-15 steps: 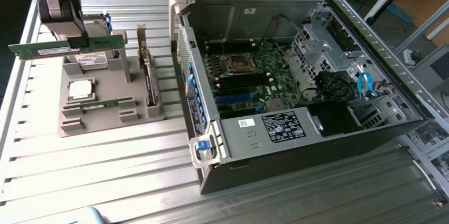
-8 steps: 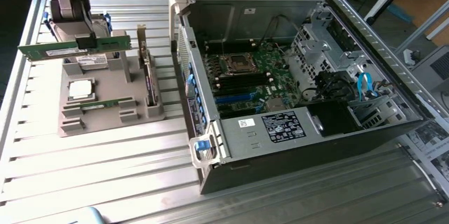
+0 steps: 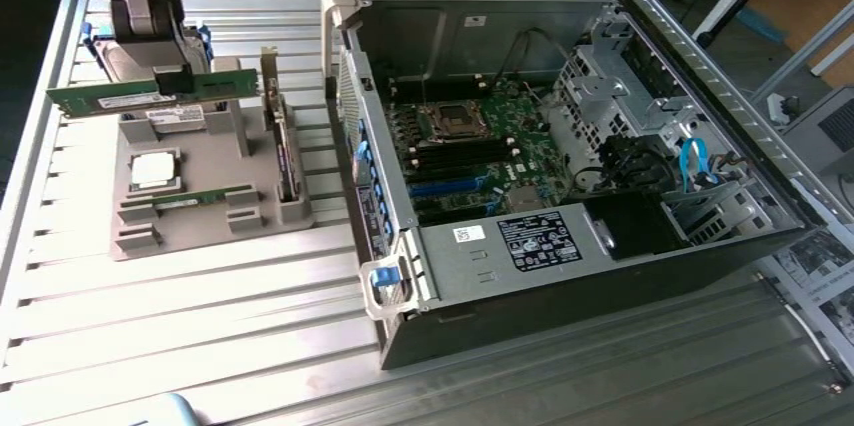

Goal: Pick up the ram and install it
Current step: 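Pick up the ram and move it above insertion slot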

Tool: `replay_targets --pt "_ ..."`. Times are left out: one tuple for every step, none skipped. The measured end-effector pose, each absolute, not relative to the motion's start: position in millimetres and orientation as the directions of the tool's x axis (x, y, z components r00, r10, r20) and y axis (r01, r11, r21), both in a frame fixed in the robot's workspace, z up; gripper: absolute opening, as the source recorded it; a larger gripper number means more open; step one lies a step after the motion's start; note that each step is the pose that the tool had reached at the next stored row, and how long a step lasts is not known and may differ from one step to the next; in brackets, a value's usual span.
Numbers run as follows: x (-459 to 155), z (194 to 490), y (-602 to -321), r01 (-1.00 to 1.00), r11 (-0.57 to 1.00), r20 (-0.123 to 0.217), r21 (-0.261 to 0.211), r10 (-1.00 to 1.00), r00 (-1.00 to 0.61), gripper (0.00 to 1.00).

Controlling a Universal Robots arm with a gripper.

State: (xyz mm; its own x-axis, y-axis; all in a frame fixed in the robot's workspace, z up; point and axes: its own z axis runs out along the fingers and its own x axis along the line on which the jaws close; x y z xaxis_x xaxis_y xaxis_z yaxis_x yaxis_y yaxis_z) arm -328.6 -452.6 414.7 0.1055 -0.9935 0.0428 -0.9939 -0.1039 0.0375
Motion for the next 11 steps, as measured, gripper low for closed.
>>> replay_targets --pt "-328.1 414.7 -452.6 -0.994 -0.104 0.045 0.038 -0.993 0.106 0.13" --pt "-327.6 414.7 -452.6 -0.994 -0.104 0.047 0.038 -0.993 0.105 0.13" --pt "-327.2 414.8 -452.6 -0.994 -0.104 0.049 0.038 -0.993 0.106 0.13" --pt "-326.9 414.7 -452.6 -0.994 -0.104 0.051 0.038 -0.993 0.106 0.13" --pt "-326.6 414.7 -452.6 -0.994 -0.104 0.053 0.039 -0.993 0.106 0.13" --pt "-326.3 414.7 -452.6 -0.994 -0.103 0.055 0.039 -0.993 0.105 0.13" --pt "-326.0 414.7 -452.6 -0.994 -0.103 0.058 0.039 -0.993 0.106 0.13" --pt "-325.6 414.7 -452.6 -0.994 -0.103 0.061 0.039 -0.993 0.105 0.13" --pt "-325.1 414.7 -452.6 -0.994 -0.103 0.064 0.04 -0.992 0.105 0.13" --pt "-324.5 414.7 -452.6 -0.994 -0.103 0.067 0.04 -0.992 0.106 0.13" --pt "-323.9 414.7 -452.6 -0.994 -0.103 0.07 0.04 -0.992 0.106 0.13"
